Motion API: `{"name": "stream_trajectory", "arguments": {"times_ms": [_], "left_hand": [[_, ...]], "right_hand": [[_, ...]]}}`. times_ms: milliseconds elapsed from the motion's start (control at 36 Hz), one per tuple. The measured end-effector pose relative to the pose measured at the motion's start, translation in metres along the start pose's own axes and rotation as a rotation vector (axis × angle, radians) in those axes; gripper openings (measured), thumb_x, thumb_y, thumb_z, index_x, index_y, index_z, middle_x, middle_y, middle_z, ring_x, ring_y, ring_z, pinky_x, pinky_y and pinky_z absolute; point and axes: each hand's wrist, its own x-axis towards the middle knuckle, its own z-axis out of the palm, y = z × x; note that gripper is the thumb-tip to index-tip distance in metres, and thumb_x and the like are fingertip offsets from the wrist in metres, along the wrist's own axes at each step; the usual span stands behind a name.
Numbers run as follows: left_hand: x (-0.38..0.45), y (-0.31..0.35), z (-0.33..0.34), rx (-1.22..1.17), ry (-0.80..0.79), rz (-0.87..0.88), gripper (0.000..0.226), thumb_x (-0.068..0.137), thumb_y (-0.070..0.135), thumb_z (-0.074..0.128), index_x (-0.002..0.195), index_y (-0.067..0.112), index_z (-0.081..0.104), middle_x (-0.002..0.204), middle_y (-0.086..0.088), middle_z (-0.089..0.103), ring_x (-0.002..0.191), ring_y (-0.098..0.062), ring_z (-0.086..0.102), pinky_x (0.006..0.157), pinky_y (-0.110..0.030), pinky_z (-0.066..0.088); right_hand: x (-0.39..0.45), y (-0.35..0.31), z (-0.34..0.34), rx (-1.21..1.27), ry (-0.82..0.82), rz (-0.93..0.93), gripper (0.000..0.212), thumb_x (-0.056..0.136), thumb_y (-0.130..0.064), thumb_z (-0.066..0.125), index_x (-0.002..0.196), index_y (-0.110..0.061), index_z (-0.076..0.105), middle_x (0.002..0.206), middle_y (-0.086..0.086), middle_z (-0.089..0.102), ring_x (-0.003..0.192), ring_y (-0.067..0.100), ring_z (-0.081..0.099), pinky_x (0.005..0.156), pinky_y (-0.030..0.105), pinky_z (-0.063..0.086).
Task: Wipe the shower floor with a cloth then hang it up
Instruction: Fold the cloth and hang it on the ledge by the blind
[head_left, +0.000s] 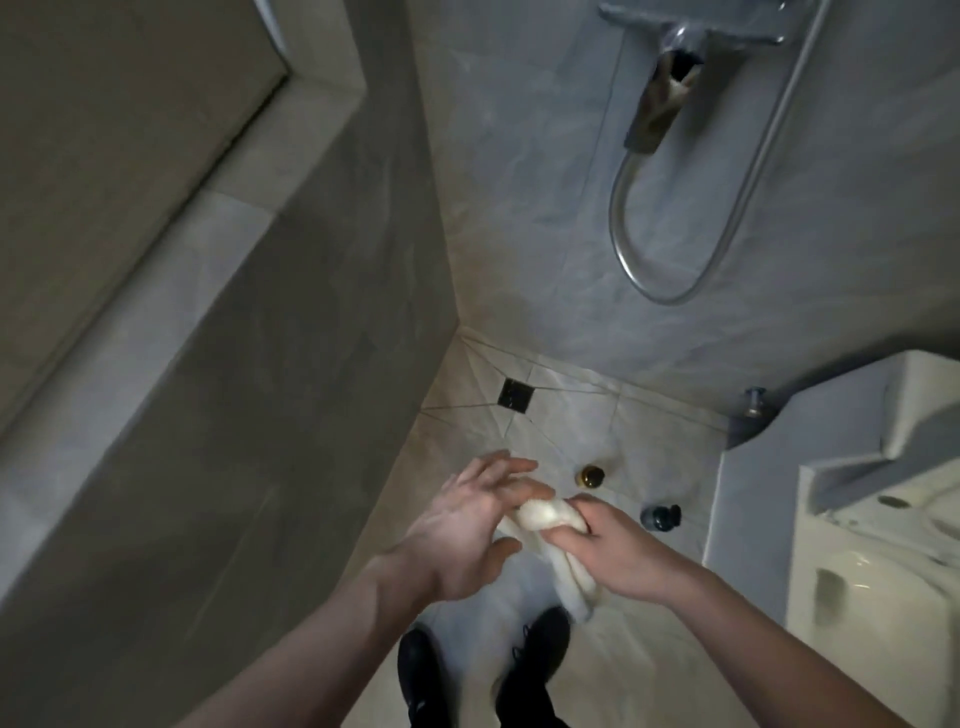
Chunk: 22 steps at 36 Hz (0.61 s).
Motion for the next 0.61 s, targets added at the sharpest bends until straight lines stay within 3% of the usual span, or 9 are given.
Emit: {"name": "stream_trajectory", "arguments": {"times_ms": [111,194,278,417,472,611], "left_hand": [[-0.006,0.029,-0.031,-0.006,0.079,0.035,0.028,0.085,0.035,0.064,0.111,0.041,0.058,0.13,0.025,0.05,0.136,-0.003,0.031,0.107,-0.037,0.036],[-0.014,0.052,-0.056,0.047,0.139,0.044,0.013,0.084,0.041,0.06,0.096,0.036,0.059,0.1,0.022,0.06,0.113,-0.001,0.048,0.092,-0.036,0.044],[-0.027,0.077,-0.077,0.017,0.176,0.011,0.013,0.084,0.044,0.062,0.092,0.034,0.059,0.09,0.02,0.06,0.095,-0.001,0.054,0.083,-0.034,0.047],[-0.049,0.112,-0.111,0.003,0.269,-0.07,0.018,0.083,0.044,0.066,0.092,0.03,0.061,0.087,0.017,0.062,0.085,-0.005,0.058,0.075,-0.029,0.048],[-0.058,0.123,-0.125,0.009,0.326,-0.105,0.02,0.082,0.045,0.066,0.092,0.03,0.06,0.085,0.016,0.062,0.085,-0.009,0.059,0.072,-0.027,0.046],[-0.083,0.138,-0.156,-0.001,0.461,-0.176,0.026,0.081,0.054,0.061,0.087,0.028,0.057,0.081,0.014,0.06,0.08,-0.008,0.057,0.07,-0.032,0.048]], "right_hand": [[-0.045,-0.03,-0.021,-0.025,-0.019,-0.059,0.022,0.094,-0.032,0.061,0.093,-0.011,0.065,0.085,-0.004,0.059,0.069,-0.001,0.055,0.066,0.018,0.042],[-0.074,-0.043,-0.029,0.024,0.026,-0.091,0.014,0.093,-0.039,0.063,0.104,-0.033,0.069,0.087,-0.013,0.06,0.072,-0.006,0.058,0.065,0.012,0.041],[-0.099,-0.054,-0.035,0.084,0.06,-0.097,0.036,0.087,-0.048,0.066,0.123,-0.043,0.062,0.104,-0.016,0.065,0.09,-0.004,0.063,0.075,0.014,0.046],[-0.129,-0.07,-0.044,0.091,0.138,-0.168,0.059,0.074,-0.052,0.079,0.127,-0.045,0.054,0.119,-0.025,0.058,0.108,-0.009,0.055,0.084,0.01,0.043],[-0.134,-0.076,-0.047,0.073,0.191,-0.215,0.062,0.073,-0.047,0.081,0.128,-0.046,0.052,0.118,-0.024,0.057,0.107,-0.006,0.055,0.084,0.009,0.042],[-0.134,-0.1,-0.056,0.071,0.321,-0.326,0.049,0.074,-0.034,0.082,0.119,-0.041,0.062,0.113,-0.02,0.066,0.106,0.0,0.061,0.091,0.024,0.049]]}}
